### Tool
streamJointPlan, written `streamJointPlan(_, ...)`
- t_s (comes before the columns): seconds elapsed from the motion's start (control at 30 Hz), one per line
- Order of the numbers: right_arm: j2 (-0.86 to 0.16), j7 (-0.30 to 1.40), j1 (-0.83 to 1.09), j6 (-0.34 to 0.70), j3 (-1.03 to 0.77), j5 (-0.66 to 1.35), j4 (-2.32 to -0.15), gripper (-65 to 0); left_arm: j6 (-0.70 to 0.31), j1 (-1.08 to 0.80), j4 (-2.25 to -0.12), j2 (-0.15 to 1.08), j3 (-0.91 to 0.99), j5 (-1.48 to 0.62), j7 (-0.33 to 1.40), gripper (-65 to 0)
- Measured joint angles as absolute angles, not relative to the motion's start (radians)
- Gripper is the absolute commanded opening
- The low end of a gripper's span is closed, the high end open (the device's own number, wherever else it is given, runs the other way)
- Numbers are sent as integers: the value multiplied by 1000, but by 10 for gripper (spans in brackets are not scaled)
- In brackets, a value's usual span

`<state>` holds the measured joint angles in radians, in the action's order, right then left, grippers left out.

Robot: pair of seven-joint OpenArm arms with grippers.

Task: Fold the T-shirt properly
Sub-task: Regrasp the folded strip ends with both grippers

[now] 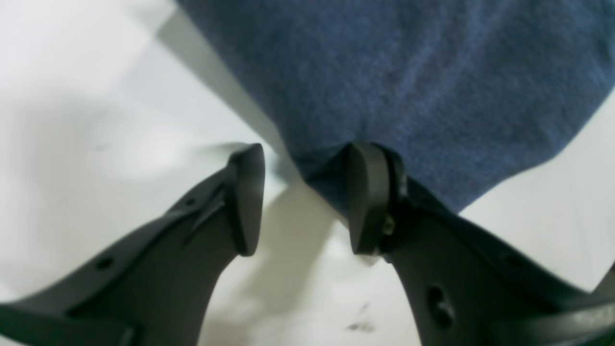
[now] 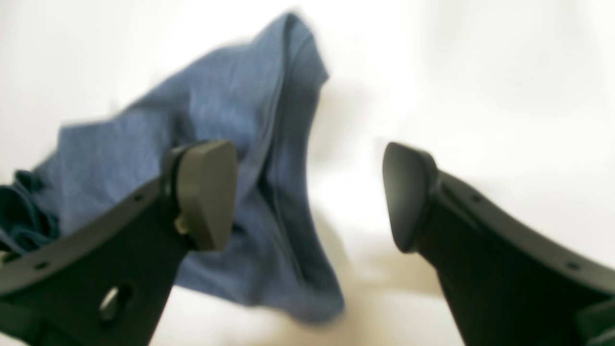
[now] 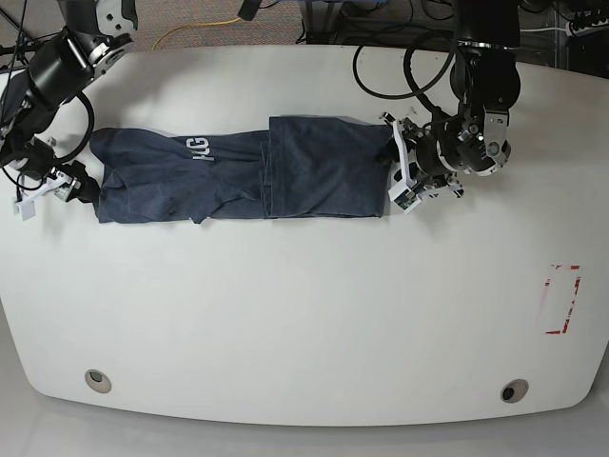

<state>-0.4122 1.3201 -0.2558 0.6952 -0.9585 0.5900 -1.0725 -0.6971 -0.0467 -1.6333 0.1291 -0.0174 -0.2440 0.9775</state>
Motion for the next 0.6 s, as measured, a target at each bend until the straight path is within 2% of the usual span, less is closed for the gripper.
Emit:
streamJointPlan(0.4, -285, 1328, -268, 699, -952, 632, -1053, -205, -697, 0, -1624, 135, -9, -239, 979, -393)
streamJointPlan(0.6, -221, 1348, -189, 700, -927, 723, -1176, -206, -697, 5, -1624, 138, -9, -239, 981, -393)
